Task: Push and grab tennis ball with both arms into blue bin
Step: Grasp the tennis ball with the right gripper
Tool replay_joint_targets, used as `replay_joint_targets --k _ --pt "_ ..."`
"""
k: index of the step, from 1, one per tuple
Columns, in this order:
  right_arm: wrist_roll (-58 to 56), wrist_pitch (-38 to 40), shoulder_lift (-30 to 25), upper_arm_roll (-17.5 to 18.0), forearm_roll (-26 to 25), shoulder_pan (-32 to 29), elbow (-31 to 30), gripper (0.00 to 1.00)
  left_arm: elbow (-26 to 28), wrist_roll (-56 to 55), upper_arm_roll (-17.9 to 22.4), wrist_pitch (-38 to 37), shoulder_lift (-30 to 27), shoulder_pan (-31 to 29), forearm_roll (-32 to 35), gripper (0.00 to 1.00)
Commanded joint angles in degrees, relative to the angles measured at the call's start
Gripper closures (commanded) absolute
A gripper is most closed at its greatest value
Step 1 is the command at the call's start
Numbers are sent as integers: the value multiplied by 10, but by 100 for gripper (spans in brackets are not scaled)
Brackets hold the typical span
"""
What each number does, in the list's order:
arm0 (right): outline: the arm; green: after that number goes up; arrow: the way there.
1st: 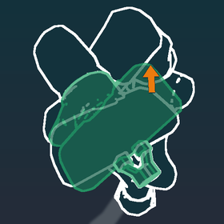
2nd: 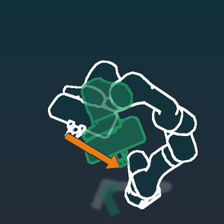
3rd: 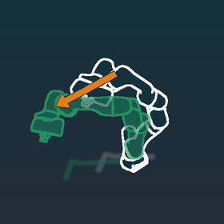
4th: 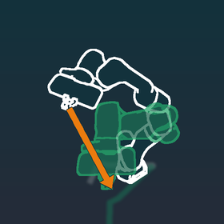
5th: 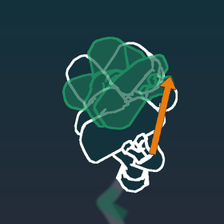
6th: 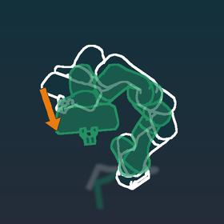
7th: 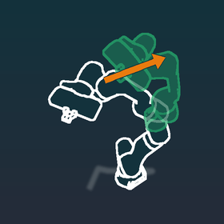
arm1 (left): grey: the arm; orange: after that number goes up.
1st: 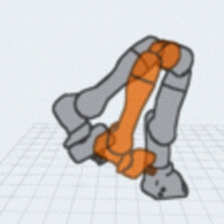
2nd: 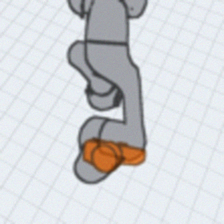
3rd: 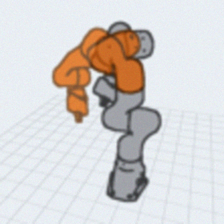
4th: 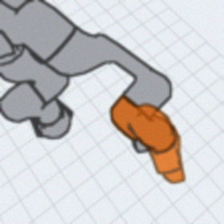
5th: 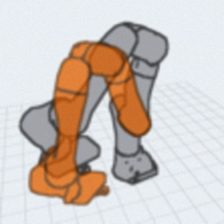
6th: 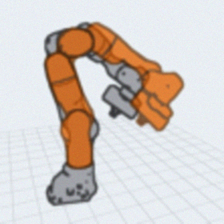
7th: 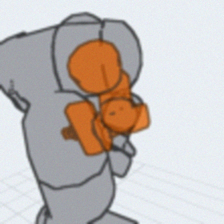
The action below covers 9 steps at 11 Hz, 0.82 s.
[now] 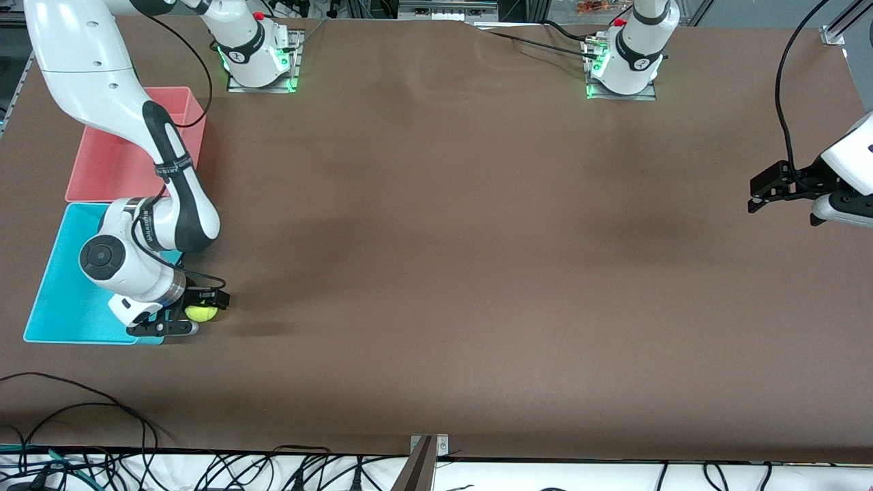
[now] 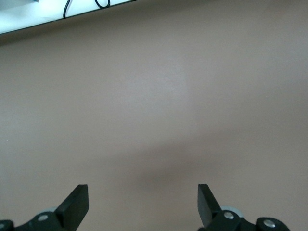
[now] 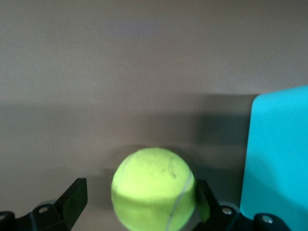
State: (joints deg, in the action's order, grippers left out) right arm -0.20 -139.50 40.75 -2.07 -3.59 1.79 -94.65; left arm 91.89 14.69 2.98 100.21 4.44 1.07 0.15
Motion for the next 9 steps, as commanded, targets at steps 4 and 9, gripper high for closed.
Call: replay_joint_targets --k 4,9 --pt "-2 -4 7 -1 5 -1 -11 51 9 6 4 1 -10 -2 -17 0" --pt "-6 112 -41 -1 4 1 22 62 7 7 4 -4 -12 -3 -17 0"
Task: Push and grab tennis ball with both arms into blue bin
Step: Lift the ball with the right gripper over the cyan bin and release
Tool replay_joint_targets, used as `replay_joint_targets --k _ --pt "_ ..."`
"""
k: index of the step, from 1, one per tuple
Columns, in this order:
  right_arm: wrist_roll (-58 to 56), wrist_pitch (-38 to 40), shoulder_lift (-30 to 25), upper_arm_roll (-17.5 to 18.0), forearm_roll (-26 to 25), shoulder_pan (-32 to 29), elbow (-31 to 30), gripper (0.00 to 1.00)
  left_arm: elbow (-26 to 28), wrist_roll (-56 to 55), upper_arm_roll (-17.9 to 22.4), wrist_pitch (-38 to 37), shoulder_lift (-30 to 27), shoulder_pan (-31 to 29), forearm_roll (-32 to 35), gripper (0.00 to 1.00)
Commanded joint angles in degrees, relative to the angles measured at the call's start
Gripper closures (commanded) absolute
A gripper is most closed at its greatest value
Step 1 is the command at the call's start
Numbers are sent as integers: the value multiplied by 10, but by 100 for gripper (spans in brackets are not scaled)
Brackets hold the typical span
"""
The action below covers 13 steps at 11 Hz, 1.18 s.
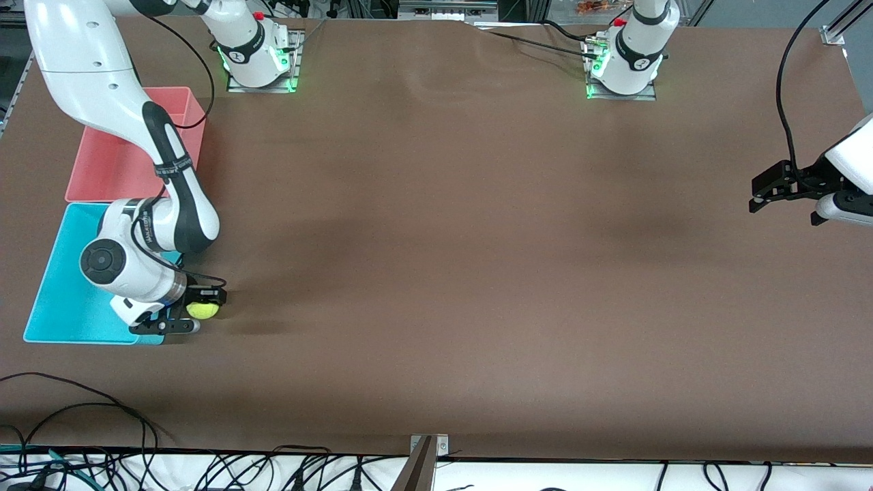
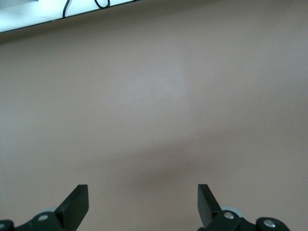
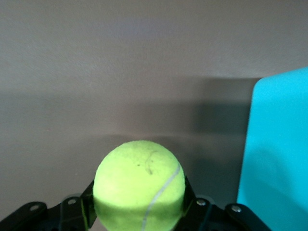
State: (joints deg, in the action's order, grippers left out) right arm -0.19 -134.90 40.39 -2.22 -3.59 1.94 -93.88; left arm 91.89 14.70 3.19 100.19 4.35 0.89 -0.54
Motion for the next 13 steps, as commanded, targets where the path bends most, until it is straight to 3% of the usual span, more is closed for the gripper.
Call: replay_joint_targets --k 1,4,6,8,13 --pt "-8 120 -52 -1 3 -1 34 62 6 6 2 -4 -11 -1 -10 0" --pt "-52 265 -108 -38 4 -4 52 62 4 6 0 -16 -13 -1 -9 0" --pt "-148 307 -125 -91 8 -5 43 67 3 6 -1 -22 -18 -1 -1 0" --pt "-220 300 -124 -124 17 -25 13 69 3 6 -1 -21 -18 -1 -2 0" --pt "-280 202 -97 -124 62 -70 -82 70 5 19 -3 -22 -24 0 -10 0"
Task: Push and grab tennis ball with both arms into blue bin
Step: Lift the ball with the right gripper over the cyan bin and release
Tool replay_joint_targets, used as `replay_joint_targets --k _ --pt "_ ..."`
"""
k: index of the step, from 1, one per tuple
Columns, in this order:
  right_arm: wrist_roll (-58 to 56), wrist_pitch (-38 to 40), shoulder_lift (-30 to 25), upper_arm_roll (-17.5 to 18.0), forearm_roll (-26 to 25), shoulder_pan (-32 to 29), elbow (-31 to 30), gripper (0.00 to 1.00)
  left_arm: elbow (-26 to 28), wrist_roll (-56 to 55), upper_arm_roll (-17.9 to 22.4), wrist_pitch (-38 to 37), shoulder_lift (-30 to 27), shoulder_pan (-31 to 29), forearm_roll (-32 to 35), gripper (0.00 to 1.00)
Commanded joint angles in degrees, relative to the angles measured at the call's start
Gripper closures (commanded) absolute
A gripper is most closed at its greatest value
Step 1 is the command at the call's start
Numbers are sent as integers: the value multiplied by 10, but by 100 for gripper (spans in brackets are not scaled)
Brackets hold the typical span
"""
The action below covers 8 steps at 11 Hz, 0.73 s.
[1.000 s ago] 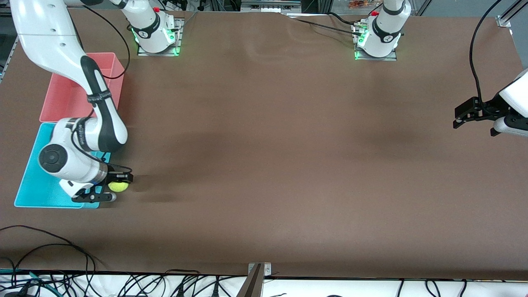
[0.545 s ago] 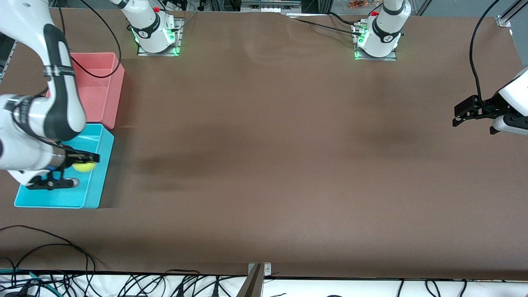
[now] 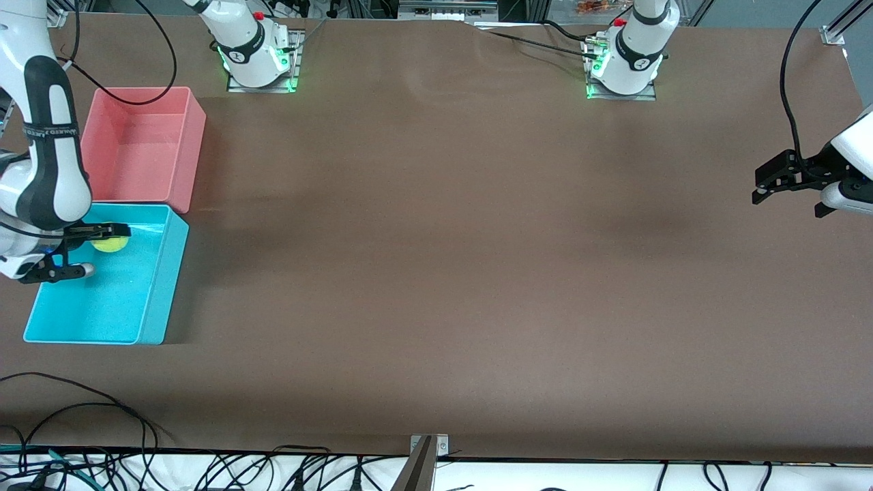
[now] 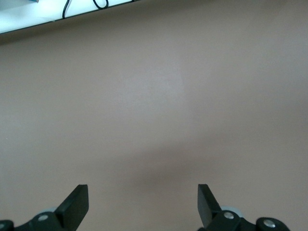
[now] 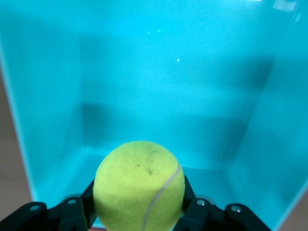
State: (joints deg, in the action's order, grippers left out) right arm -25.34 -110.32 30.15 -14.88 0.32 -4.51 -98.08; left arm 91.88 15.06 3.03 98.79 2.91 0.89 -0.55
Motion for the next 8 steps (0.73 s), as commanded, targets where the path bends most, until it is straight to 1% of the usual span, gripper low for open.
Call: replay_joint_targets --k 1,3,4,5,6,8 --pt "-42 -48 21 3 39 -12 -37 69 6 16 -2 -9 -11 0 -9 0" --pt "-45 -56 33 4 50 -14 -34 66 6 20 -3 -10 -11 2 -10 0" --pt "-44 -55 39 5 53 -14 -34 57 6 19 -3 -10 -10 5 -10 0" --pt "-38 -53 39 6 54 -14 -34 26 7 19 -3 -10 -10 6 -10 0" --pt "-37 -51 39 6 70 -14 -30 0 8 19 -3 -10 -10 6 -10 0" --pt "-45 -42 33 4 77 -14 -21 0 8 19 -3 -10 -11 6 -10 0"
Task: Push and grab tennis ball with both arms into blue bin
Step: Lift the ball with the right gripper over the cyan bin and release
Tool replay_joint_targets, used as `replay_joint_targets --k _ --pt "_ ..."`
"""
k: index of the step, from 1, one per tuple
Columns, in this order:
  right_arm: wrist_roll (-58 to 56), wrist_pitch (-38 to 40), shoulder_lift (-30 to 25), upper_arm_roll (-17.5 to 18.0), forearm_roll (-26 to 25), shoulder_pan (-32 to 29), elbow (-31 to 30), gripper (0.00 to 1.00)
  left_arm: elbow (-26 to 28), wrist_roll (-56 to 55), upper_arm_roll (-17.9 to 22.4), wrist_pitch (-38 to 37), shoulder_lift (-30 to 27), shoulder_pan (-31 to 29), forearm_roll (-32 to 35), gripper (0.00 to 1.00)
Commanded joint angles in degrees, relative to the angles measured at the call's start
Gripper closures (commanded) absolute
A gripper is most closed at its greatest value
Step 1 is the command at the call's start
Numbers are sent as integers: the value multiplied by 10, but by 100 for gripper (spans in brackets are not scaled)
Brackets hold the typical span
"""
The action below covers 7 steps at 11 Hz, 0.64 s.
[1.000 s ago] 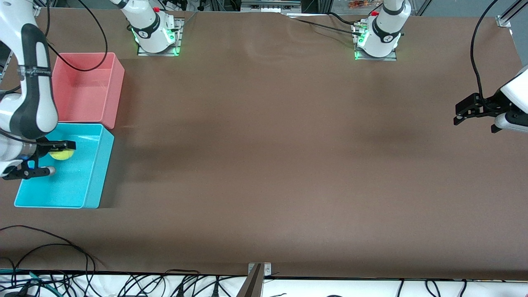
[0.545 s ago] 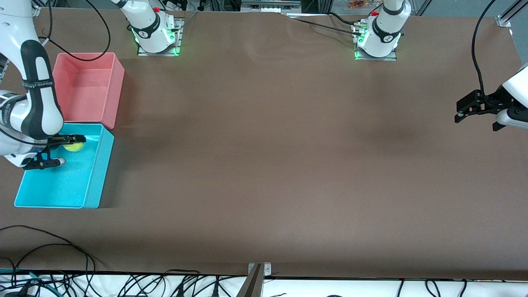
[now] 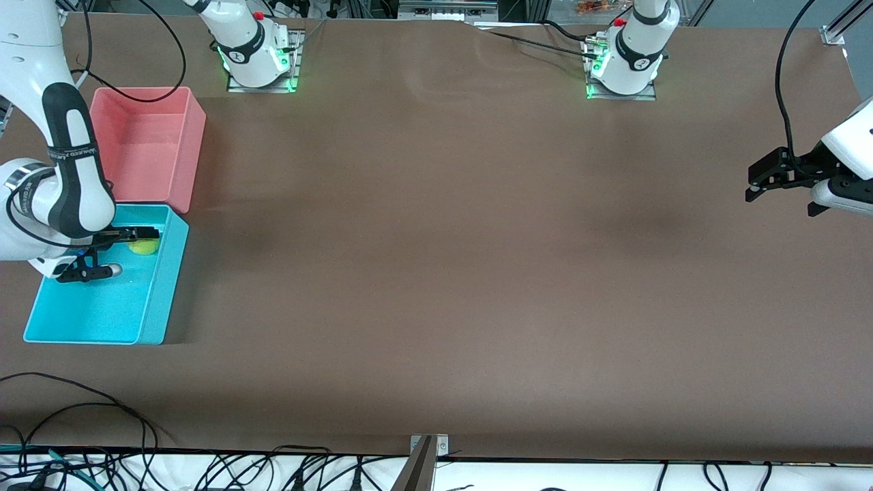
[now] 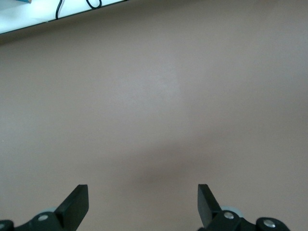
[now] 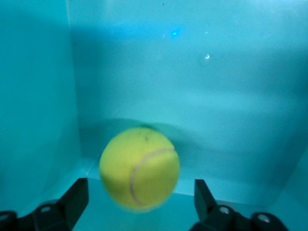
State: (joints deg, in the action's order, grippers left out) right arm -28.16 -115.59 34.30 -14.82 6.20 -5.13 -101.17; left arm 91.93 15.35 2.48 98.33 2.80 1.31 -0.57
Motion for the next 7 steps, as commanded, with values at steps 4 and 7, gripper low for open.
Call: replay_joint_targets --k 4,7 --pt "-8 130 -17 1 18 -8 92 0 7 16 3 -5 -9 2 -10 0" --pt "9 177 -30 5 18 -1 177 0 8 16 3 -5 -8 1 -10 0"
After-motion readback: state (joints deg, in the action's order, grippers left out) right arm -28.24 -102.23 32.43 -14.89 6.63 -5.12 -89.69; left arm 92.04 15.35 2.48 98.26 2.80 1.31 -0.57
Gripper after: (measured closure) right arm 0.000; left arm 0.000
